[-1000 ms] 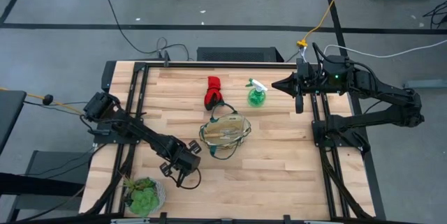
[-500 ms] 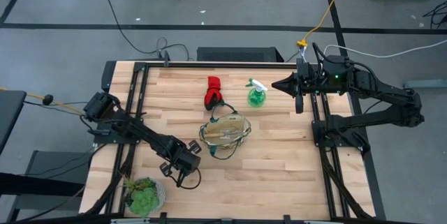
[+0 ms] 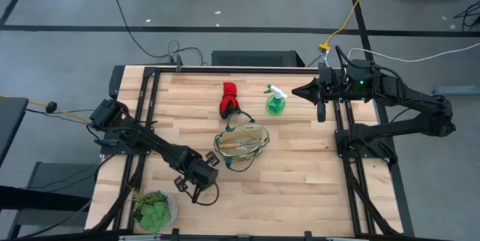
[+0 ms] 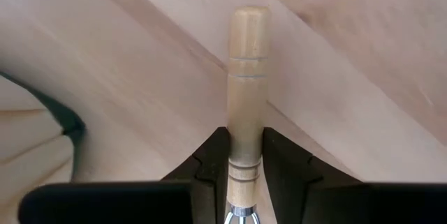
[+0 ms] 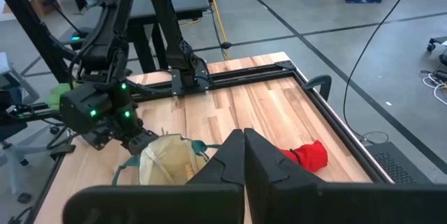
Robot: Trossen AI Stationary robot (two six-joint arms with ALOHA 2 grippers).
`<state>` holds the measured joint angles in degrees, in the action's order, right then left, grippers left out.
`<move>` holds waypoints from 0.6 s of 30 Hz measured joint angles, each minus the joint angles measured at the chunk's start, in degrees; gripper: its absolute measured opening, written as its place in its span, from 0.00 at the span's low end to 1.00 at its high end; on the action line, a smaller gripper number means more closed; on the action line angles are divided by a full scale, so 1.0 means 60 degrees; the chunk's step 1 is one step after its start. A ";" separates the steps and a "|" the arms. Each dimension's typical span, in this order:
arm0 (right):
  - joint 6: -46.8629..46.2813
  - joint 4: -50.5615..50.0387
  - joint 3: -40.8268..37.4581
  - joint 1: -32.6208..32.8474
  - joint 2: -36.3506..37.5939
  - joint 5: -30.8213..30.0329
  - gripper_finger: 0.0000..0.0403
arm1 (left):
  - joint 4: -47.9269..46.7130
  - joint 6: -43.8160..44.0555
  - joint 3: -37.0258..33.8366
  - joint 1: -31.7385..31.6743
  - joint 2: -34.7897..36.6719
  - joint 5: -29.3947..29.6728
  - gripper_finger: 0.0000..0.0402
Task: Pick & Place Garden tools in Gardening bag
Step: Put the light brown trowel into the light brown and green gardening bag
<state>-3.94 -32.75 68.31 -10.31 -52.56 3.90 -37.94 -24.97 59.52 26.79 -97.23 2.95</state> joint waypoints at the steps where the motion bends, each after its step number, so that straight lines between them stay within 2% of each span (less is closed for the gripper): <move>1: 0.0003 0.0003 0.0000 0.0003 0.0000 0.0000 0.00 | 0.0000 -0.0001 0.0033 0.0000 0.0000 0.0002 0.20; 12: 0.0000 0.0002 0.0000 0.0000 0.0000 0.0003 0.00 | -0.0067 0.0282 0.0052 0.0000 0.0004 0.0002 0.20; 18: 0.0003 0.0000 0.0000 0.0002 0.0000 0.0003 0.00 | -0.0661 0.0552 0.0767 0.0004 0.0007 0.0002 0.20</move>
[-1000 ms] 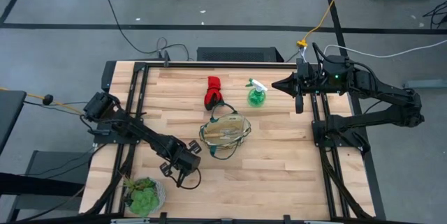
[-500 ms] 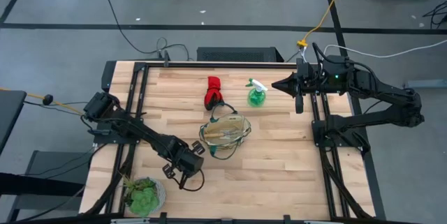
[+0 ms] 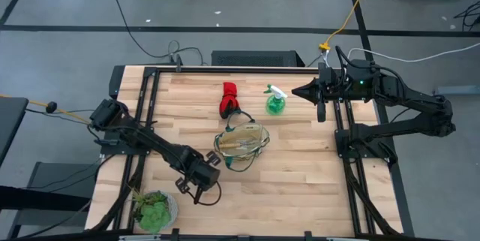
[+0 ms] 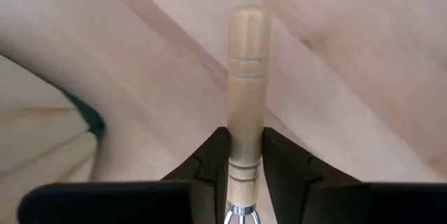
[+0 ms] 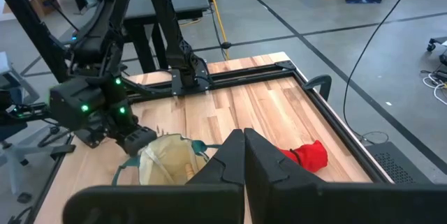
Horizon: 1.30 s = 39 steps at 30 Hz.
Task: Pick & Place Garden tools in Gardening bag
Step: Put the light brown trowel into the light brown and green gardening bag
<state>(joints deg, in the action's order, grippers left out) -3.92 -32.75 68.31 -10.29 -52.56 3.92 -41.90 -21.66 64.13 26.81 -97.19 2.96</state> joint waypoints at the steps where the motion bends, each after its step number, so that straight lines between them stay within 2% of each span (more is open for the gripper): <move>1: 0.0017 0.0000 0.0000 -0.0002 0.0000 0.0000 0.00 | -0.0079 0.0004 0.0165 0.0000 0.0000 0.0000 0.19; 11: 0.0038 0.0004 0.0000 0.0001 0.0000 0.0004 0.00 | -0.0804 0.0058 0.1868 0.0000 0.0011 0.0063 0.19; 17: 0.0044 0.0004 0.0000 -0.0002 0.0000 0.0029 0.00 | -0.1386 0.0559 0.2829 0.0000 0.0015 -0.0029 0.18; 21: 0.0055 0.0003 0.0000 0.0000 0.0002 0.0029 0.00 | -0.1783 0.0764 0.3305 0.0000 0.0018 -0.0032 0.14; 26: 0.0056 0.0000 0.0000 -0.0002 0.0004 0.0064 0.00 | -0.1855 0.0783 0.3445 0.0000 0.0018 -0.0036 0.03; 28: 0.0059 0.0000 0.0000 0.0001 0.0004 0.0231 0.00 | -0.1890 0.0826 0.3445 0.0000 0.0018 -0.0036 0.01; 39: 0.0078 -0.0011 0.0000 0.0002 0.0004 0.0284 0.00 | -0.1771 0.0778 0.3445 0.0009 0.0018 -0.0036 0.09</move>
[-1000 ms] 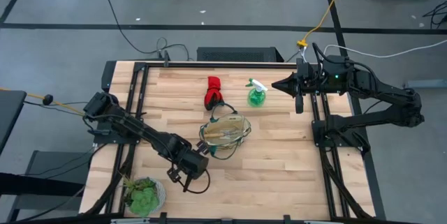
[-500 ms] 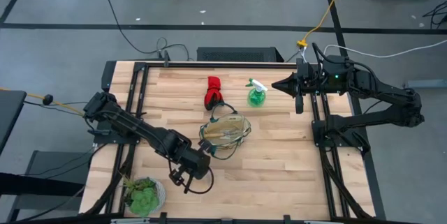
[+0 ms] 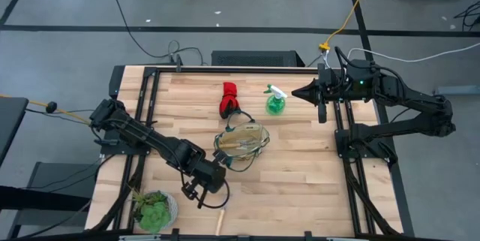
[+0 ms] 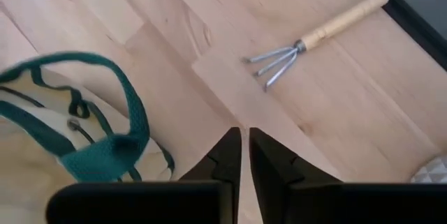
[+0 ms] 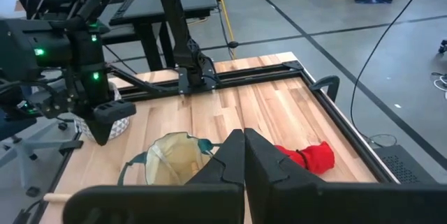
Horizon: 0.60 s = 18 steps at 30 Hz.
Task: Pick & Place Garden tools in Gardening bag
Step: Put the light brown trowel into the light brown and green gardening bag
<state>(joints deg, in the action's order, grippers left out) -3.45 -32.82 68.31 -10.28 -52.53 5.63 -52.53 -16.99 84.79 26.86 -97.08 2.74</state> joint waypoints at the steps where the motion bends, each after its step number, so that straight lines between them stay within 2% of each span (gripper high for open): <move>1: 0.0002 0.0000 0.0000 0.0000 -0.0001 0.0000 0.00 | 0.0093 -0.0010 0.0000 0.0008 0.0000 -0.0007 0.10; 9: -0.0002 -0.0007 0.0000 0.0000 -0.0001 0.0000 0.00 | 0.1017 -0.0849 0.0000 0.0326 0.0000 -0.0649 0.14; 18: -0.0010 -0.0011 0.0000 0.0000 0.0000 0.0000 0.00 | 0.1248 -0.0749 0.0000 0.0607 -0.0063 -0.0660 0.37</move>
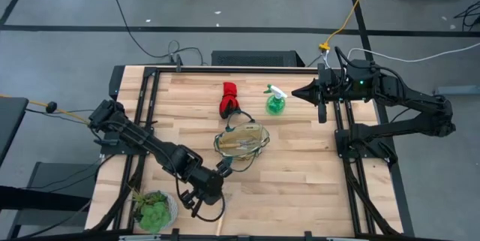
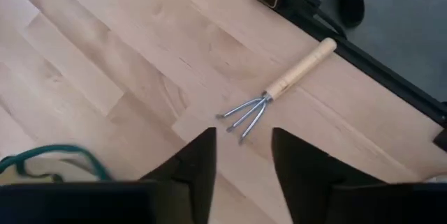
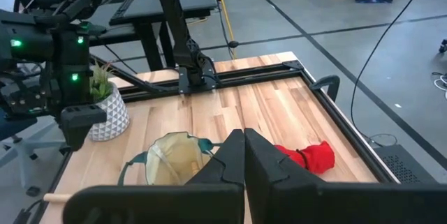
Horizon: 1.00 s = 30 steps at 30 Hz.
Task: Pick & Place Garden tools in Gardening bag
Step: Put the light brown trowel into the light brown and green gardening bag
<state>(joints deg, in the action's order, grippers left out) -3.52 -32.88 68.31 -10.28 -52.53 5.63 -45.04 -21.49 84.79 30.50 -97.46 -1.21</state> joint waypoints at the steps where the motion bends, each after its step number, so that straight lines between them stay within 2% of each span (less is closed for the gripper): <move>1: -0.0007 -0.0001 0.0000 -0.0003 0.0000 0.0000 0.00 | 0.0010 0.0023 -0.0004 0.0046 -0.0018 0.0033 0.40; 7: -0.0084 -0.0117 0.0002 0.0000 0.0000 0.0000 0.00 | 0.0119 0.0913 -0.0004 0.0210 -0.0017 0.0730 0.57; 11: -0.0122 -0.0268 0.0002 0.0000 0.0000 0.0000 0.00 | 0.0118 0.1017 -0.0004 0.0302 -0.0017 0.0816 0.62; 22: -0.0345 -0.0335 0.0003 0.0000 0.0004 -0.0011 0.00 | 0.0138 0.0884 0.0011 0.0901 -0.0149 0.0805 0.62; 30: -0.0604 -0.0405 0.0004 -0.0004 0.0004 -0.0036 0.00 | 0.0106 -0.0753 0.0007 0.0961 -0.1082 0.0606 0.57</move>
<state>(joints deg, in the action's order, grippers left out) -7.14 -35.31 68.34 -10.31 -52.51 5.41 -44.40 -26.01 84.84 36.27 -103.95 2.42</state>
